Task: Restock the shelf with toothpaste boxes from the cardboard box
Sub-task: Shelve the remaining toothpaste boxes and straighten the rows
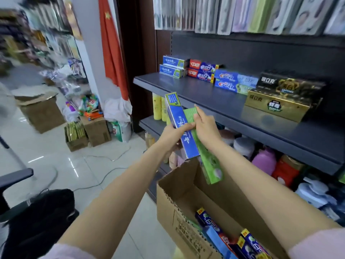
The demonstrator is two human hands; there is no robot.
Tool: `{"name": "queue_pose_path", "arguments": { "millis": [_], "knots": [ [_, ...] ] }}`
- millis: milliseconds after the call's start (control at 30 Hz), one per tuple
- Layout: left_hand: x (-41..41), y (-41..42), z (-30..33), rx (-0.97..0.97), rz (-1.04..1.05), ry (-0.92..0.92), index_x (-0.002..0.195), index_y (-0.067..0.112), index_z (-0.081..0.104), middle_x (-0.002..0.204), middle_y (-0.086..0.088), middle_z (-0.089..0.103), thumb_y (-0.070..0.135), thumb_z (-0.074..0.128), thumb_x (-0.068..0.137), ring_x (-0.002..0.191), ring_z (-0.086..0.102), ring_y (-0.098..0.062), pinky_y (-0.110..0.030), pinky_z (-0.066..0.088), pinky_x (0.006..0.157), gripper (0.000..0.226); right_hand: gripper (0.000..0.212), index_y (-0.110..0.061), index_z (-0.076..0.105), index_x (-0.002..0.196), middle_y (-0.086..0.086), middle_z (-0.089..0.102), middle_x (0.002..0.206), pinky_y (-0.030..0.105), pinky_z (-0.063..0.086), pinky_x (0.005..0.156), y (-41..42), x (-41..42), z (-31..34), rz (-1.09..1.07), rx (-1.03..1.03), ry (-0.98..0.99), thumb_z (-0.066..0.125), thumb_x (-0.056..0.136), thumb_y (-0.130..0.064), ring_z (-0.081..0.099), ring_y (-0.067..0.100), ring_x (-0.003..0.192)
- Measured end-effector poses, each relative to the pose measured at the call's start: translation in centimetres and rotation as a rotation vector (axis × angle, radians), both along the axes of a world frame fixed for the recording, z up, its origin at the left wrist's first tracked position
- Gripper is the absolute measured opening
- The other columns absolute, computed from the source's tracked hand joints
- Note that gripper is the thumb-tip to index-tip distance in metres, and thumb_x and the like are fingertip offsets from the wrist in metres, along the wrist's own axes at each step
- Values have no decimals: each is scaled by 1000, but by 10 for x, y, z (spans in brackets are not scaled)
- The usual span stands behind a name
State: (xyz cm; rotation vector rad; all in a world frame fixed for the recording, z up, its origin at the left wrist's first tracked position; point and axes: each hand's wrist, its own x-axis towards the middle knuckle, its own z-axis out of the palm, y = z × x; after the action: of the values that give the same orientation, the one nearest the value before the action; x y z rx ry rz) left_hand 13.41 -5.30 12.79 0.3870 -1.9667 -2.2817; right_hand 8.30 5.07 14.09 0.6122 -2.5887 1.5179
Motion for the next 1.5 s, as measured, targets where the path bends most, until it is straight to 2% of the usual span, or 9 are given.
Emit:
{"name": "queue_pose_path", "arguments": {
  "millis": [100, 200, 333, 600, 833, 933, 1133, 1333, 1500],
  "knots": [
    [-20, -34, 13, 85, 38, 72, 95, 12, 63, 87, -7, 69, 19, 76, 75, 77, 66, -23, -40, 54, 84, 25, 48, -34, 39, 141, 14, 36, 140, 38, 30, 112, -39, -17, 25, 46, -127, -154, 33, 95, -44, 43, 23, 127],
    [-46, -80, 24, 136, 61, 96, 107, 6, 62, 90, -10, 68, 13, 72, 79, 74, 65, -23, -36, 59, 71, 31, 78, -27, 60, 125, 11, 49, 136, 46, 38, 108, -81, -48, 41, 90, -203, -290, 45, 62, -70, 54, 24, 121],
    [-91, -152, 47, 134, 105, 78, 110, 4, 62, 83, -9, 67, 12, 71, 79, 61, 64, -18, -25, 55, 48, 33, 55, -32, 58, 125, 4, 65, 122, 39, 48, 100, -124, -72, 59, 292, -34, -241, 58, 71, -29, 62, 22, 111],
    [-166, -250, 69, 192, 42, 52, 114, 7, 59, 101, -11, 70, 17, 74, 78, 82, 67, -23, -41, 57, 80, 40, 91, -26, 28, 146, -10, 51, 126, 33, 46, 99, -187, -127, 78, 176, 407, -9, 78, 71, -22, 53, 13, 115],
    [-235, -285, 79, 194, -13, 62, 109, 9, 58, 89, -7, 67, 20, 73, 79, 75, 65, -21, -40, 58, 75, 35, 47, -28, 46, 129, 7, 62, 105, 20, 52, 54, -221, -168, 95, 158, -152, -382, 35, 90, -6, 60, 21, 74],
    [-268, -290, 81, 159, -40, 55, 114, 8, 58, 89, -6, 68, 20, 72, 81, 72, 65, -18, -29, 57, 57, 38, 23, -21, 59, 113, 4, 73, 85, 23, 55, 55, -226, -203, 92, 161, -185, -444, 50, 94, -29, 67, 18, 68],
    [-336, -309, 84, 8, -90, 42, 99, 11, 61, 77, -3, 65, 22, 71, 81, 59, 63, -14, -23, 53, 52, 24, 19, -14, 57, 104, 11, 74, 84, 29, 56, 55, -229, -275, 91, 85, -372, -519, 44, 98, -26, 71, 26, 65],
    [-389, -326, 87, -12, -158, -12, 110, 9, 59, 89, -8, 68, 30, 68, 83, 72, 64, -22, -36, 55, 74, 35, 18, -9, 52, 97, 13, 67, 76, 25, 50, 46, -234, -326, 97, -111, -156, -442, 40, 97, -22, 62, 23, 53],
    [-432, -348, 92, -17, -199, -23, 108, 15, 58, 82, -1, 67, 36, 63, 86, 65, 63, -14, -24, 53, 55, 31, 22, -8, 62, 106, 18, 68, 101, 35, 50, 69, -251, -365, 111, -239, 175, -145, 59, 86, -16, 63, 24, 76]
  ]
}}
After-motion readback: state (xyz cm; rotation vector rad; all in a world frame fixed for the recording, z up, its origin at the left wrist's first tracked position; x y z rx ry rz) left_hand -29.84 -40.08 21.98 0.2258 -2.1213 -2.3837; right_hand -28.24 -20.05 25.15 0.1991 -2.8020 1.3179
